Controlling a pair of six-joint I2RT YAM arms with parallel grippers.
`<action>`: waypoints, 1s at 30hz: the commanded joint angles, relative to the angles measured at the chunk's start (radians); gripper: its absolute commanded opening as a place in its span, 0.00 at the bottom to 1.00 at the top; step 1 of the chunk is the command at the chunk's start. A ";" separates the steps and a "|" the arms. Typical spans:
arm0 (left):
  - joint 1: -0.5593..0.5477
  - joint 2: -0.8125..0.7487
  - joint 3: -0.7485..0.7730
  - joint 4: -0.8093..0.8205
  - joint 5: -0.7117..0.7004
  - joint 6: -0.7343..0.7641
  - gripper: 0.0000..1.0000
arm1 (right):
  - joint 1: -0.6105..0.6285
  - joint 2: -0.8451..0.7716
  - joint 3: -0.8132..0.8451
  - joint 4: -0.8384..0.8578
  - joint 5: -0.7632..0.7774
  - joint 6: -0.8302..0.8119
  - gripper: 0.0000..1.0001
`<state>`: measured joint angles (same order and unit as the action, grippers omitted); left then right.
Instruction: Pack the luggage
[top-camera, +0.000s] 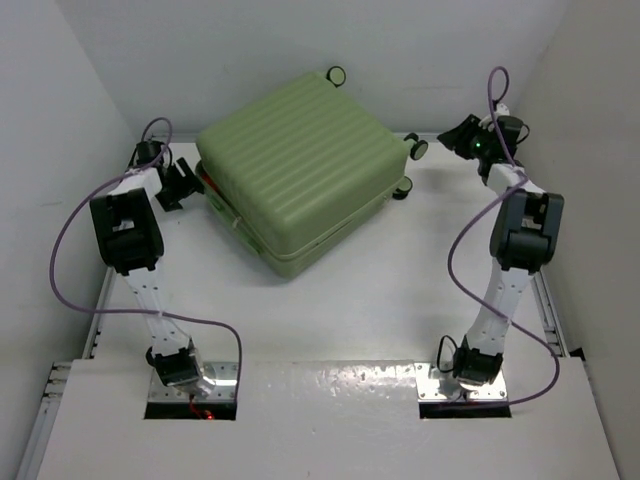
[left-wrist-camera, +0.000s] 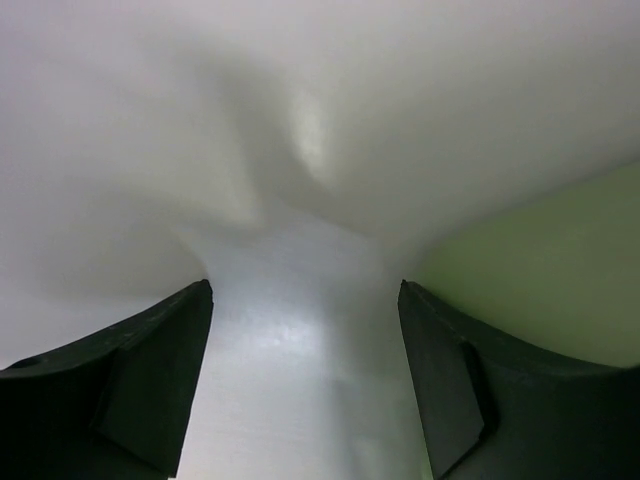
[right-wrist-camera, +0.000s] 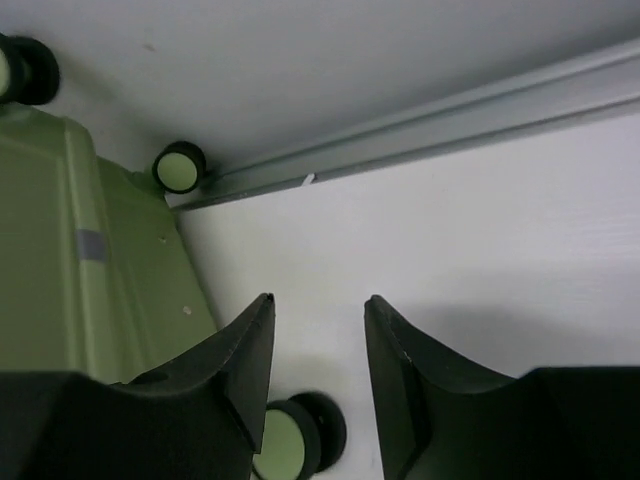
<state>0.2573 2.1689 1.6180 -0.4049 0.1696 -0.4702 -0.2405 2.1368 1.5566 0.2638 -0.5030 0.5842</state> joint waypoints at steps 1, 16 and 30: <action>-0.111 0.063 0.050 0.282 0.249 -0.045 0.82 | 0.067 0.129 0.126 0.090 -0.085 0.126 0.42; -0.190 -0.130 -0.273 0.328 0.326 -0.096 0.86 | 0.294 0.192 -0.179 0.406 -0.314 0.396 0.35; -0.224 -0.288 -0.424 0.298 0.214 -0.056 0.89 | 0.209 -0.432 -0.756 0.183 -0.320 0.086 0.41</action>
<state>0.1158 1.9732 1.2682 -0.0051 0.1970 -0.5327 -0.0559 1.8309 0.7490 0.5797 -0.5999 0.7807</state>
